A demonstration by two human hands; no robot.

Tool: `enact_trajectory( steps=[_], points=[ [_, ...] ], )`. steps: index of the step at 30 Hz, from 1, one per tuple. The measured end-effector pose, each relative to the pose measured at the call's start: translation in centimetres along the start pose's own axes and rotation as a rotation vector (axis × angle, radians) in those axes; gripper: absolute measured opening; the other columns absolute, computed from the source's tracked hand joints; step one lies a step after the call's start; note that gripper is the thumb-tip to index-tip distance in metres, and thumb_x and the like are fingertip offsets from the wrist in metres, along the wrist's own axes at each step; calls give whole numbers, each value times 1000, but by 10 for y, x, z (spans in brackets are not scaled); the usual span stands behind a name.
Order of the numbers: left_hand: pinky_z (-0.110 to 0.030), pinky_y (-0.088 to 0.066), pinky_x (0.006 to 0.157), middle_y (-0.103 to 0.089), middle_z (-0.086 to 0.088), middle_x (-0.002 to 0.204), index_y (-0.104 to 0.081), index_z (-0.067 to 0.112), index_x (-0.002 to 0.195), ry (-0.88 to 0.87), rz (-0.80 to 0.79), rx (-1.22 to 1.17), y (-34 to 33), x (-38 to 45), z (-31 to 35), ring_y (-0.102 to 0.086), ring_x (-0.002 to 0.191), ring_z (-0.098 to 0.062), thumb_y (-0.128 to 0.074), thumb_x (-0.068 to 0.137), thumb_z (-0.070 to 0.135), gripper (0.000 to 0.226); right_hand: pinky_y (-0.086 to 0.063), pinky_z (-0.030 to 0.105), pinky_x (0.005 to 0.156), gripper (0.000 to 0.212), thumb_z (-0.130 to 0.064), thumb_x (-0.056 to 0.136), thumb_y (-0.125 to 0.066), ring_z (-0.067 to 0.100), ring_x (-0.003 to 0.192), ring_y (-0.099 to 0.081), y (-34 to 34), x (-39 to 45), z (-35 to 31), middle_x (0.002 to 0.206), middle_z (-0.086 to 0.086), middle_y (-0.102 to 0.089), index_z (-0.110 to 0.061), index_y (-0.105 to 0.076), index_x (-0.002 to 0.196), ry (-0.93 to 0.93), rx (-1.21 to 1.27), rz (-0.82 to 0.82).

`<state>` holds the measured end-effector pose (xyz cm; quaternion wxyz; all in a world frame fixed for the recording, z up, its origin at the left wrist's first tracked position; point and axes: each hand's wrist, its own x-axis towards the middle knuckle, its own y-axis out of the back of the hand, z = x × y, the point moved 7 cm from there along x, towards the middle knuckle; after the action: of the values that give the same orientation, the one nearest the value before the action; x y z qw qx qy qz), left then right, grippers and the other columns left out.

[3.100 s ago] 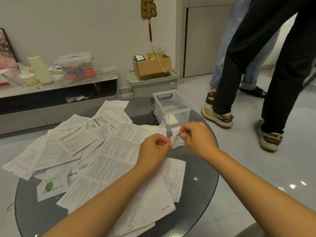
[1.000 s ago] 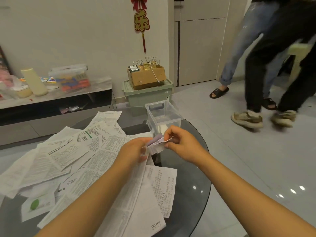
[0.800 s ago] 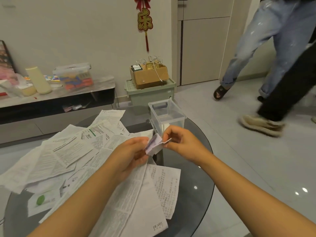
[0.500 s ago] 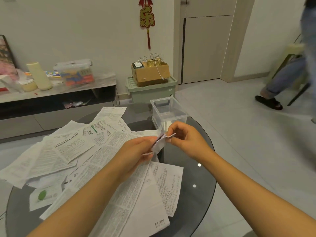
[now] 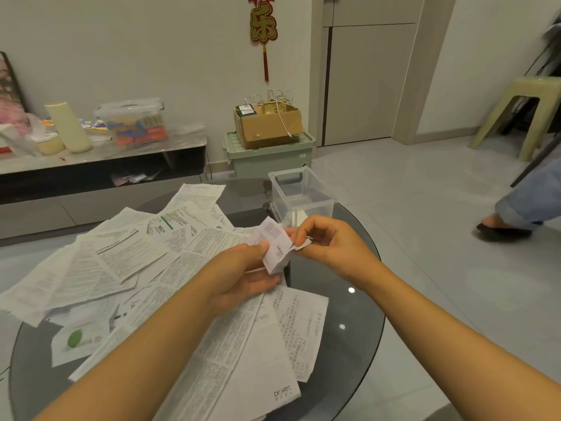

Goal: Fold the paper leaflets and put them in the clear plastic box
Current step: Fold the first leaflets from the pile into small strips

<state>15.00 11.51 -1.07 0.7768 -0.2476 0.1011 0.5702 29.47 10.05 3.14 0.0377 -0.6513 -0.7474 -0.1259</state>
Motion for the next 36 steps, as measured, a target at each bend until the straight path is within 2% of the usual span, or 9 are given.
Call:
enact_trajectory(
  steps=[6,11,14,17,19,24,27,32,36],
  points=[
    [-33,-60,62,-67,-23,103,-59,5,112,68,-95,-88,-4,-3,-1,-69,87,-33,-54,92,8,20,-53,19,76,17,11,82,-62,6,104,-65,-2,-2,-3,102,14,-69,-4,-57,74,9,95,18],
    [-37,-59,75,-60,-27,108,-55,3,116,87,-126,-156,-12,-3,-4,-66,96,-37,-52,93,5,23,-53,20,79,17,14,81,-61,11,107,-64,1,-2,-7,95,11,-70,-1,-56,74,58,118,51],
    [-16,-51,51,-67,-16,93,-57,-1,109,-8,-94,-188,-15,0,2,-65,76,-19,-46,93,-4,19,-53,22,83,17,10,79,-65,12,108,-63,1,-2,-2,98,6,-69,-4,-58,72,32,44,31],
    [-15,-44,43,-67,-18,103,-54,5,115,-84,58,-55,-4,4,5,-61,64,-14,-54,90,-5,28,-53,23,85,19,0,77,-72,7,99,-63,2,-2,3,110,-5,-63,-16,-64,70,14,-147,50],
    [-16,-43,41,-63,-21,112,-46,12,124,-100,118,11,3,6,4,-63,70,-18,-60,86,-5,44,-53,23,85,18,-4,78,-73,3,99,-62,2,0,3,112,-9,-63,-18,-64,71,19,-183,60],
    [-16,-48,50,-69,-9,108,-64,12,114,-110,21,174,-3,1,7,-71,82,-13,-53,92,2,26,-55,25,76,15,-7,81,-70,11,84,-66,8,1,12,88,-2,-70,-17,-62,75,-49,-202,141],
    [-18,-51,56,-70,-6,109,-62,13,118,-105,-11,230,-7,0,7,-71,88,-15,-48,96,13,26,-53,27,76,17,-8,80,-72,15,78,-65,13,3,17,89,1,-71,-20,-60,76,-71,-261,182],
    [-20,-49,60,-70,-3,107,-63,15,115,-180,-92,401,-15,-2,10,-70,90,-15,-46,96,42,37,-48,18,63,19,-12,76,-76,5,63,-52,14,2,21,87,5,-69,-23,-59,75,-101,-334,205],
    [-14,-48,59,-72,0,98,-64,18,113,-300,-76,625,-16,-5,12,-70,83,-7,-46,99,21,23,-49,20,63,26,-16,74,-78,9,67,-55,14,1,25,92,-8,-62,-23,-56,85,-133,-440,214]
  ],
)
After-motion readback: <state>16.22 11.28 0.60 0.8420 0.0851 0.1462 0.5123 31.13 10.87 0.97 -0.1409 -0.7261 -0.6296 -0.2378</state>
